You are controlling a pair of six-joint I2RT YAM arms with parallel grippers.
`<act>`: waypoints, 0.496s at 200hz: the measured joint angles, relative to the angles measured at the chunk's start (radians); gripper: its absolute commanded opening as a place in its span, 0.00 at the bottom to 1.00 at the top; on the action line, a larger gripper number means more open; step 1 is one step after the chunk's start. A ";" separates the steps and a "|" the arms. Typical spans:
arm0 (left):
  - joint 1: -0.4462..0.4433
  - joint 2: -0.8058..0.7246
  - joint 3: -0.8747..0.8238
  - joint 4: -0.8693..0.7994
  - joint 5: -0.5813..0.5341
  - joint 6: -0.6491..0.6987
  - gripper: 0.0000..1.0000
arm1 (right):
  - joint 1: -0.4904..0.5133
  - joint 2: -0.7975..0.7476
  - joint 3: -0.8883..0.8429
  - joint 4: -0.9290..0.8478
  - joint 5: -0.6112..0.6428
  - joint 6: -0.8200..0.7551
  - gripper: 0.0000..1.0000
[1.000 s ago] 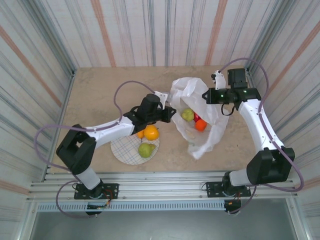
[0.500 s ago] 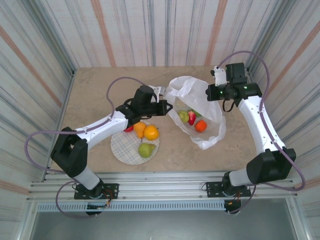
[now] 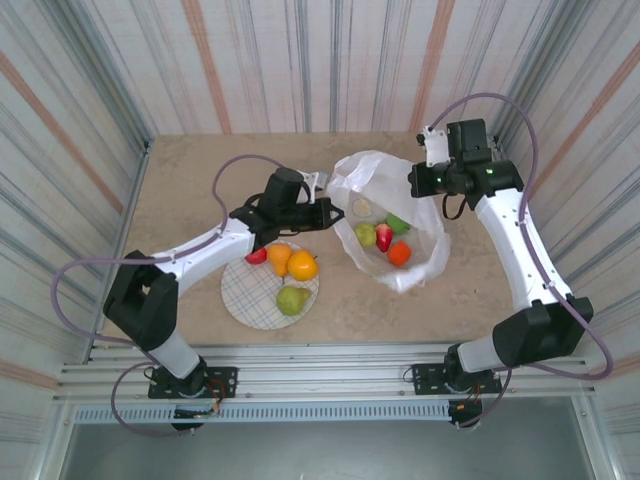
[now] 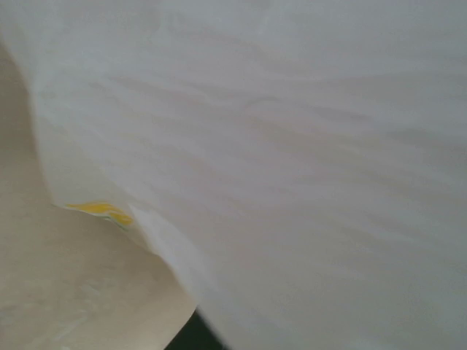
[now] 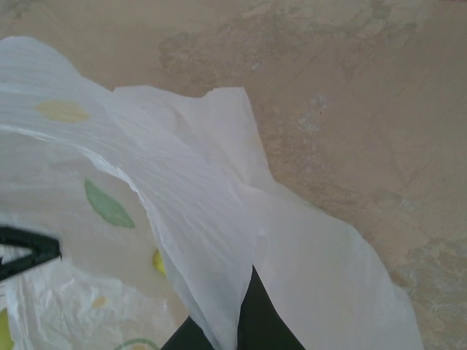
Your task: Place the fruits into the plastic bag
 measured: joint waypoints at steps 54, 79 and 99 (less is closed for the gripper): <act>0.026 0.071 0.024 -0.077 -0.114 0.106 0.46 | 0.006 0.029 -0.113 0.112 -0.101 0.053 0.00; 0.026 0.000 -0.068 -0.077 -0.144 0.130 0.57 | 0.006 0.029 -0.134 0.154 -0.138 0.075 0.00; 0.026 -0.109 -0.163 -0.091 -0.171 0.142 0.63 | 0.006 0.029 -0.147 0.186 -0.159 0.087 0.00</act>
